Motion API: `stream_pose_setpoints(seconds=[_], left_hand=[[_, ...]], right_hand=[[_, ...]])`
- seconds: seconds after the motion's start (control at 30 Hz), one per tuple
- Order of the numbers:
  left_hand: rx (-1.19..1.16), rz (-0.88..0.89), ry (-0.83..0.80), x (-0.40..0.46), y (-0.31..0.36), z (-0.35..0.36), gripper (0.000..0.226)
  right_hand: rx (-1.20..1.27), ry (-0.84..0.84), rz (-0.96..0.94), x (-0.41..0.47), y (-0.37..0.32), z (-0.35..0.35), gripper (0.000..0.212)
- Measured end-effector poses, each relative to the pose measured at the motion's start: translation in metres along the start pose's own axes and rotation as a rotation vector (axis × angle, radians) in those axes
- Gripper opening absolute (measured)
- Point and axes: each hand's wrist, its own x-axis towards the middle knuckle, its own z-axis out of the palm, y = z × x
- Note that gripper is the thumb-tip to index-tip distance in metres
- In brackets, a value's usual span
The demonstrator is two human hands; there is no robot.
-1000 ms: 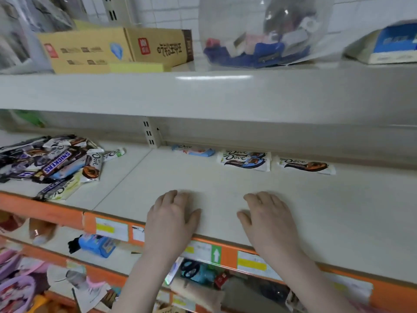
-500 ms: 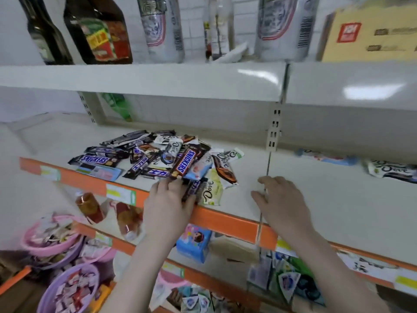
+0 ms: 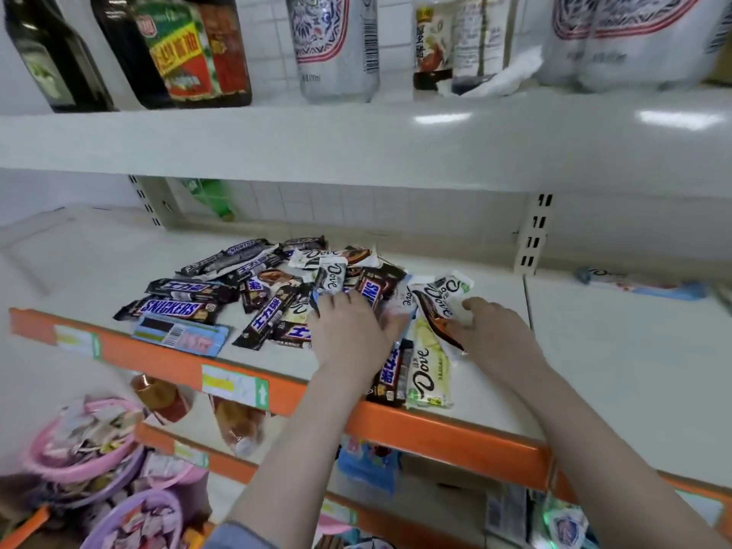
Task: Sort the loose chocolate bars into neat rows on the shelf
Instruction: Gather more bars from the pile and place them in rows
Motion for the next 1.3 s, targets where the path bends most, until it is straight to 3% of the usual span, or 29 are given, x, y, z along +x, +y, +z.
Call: stream_pose_setpoints(seconds=[0.13, 0.23, 0.33, 0.5, 0.63, 0.7, 0.8, 0.87, 0.97, 1.07, 1.17, 1.3], left_hand=[[0.061, 0.029, -0.055, 0.011, 0.010, -0.001, 0.108], [0.010, 0.060, -0.061, 0.019, 0.012, 0.001, 0.105], [-0.102, 0.095, -0.101, 0.025, 0.012, 0.003, 0.091], [-0.171, 0.202, -0.105, 0.030, 0.013, -0.004, 0.044], [-0.215, 0.228, -0.119, 0.031, 0.012, -0.007, 0.048], [-0.273, 0.227, -0.166, 0.032, 0.011, -0.005, 0.050], [-0.361, 0.207, -0.280, 0.035, 0.008, -0.004, 0.040], [-0.413, 0.191, -0.323, 0.035, 0.005, -0.004, 0.032], [-0.525, 0.190, -0.289, 0.035, -0.001, -0.003, 0.027], [-0.708, 0.158, -0.235, 0.037, -0.008, -0.003, 0.032], [-0.890, 0.104, -0.184, 0.034, -0.014, -0.006, 0.029], [-1.016, 0.106, -0.124, 0.023, -0.017, -0.012, 0.028]], right_hand=[[0.143, -0.015, 0.082, 0.004, 0.002, -0.002, 0.055], [0.249, -0.047, 0.137, 0.002, 0.001, -0.004, 0.059], [0.298, -0.080, 0.192, 0.002, -0.001, -0.005, 0.056], [0.308, -0.115, 0.257, 0.001, -0.008, -0.005, 0.047], [0.374, -0.154, 0.309, -0.004, -0.008, -0.004, 0.043], [0.393, -0.160, 0.326, -0.008, -0.011, -0.005, 0.028], [0.425, -0.168, 0.325, -0.010, -0.016, -0.006, 0.033], [0.457, -0.169, 0.329, -0.011, -0.019, -0.006, 0.025], [0.484, -0.172, 0.349, -0.013, -0.020, -0.006, 0.019], [0.564, -0.201, 0.362, -0.014, -0.018, -0.004, 0.039], [0.654, -0.170, 0.368, -0.017, -0.020, 0.000, 0.022], [0.839, 0.000, 0.422, -0.025, -0.011, 0.005, 0.017]])
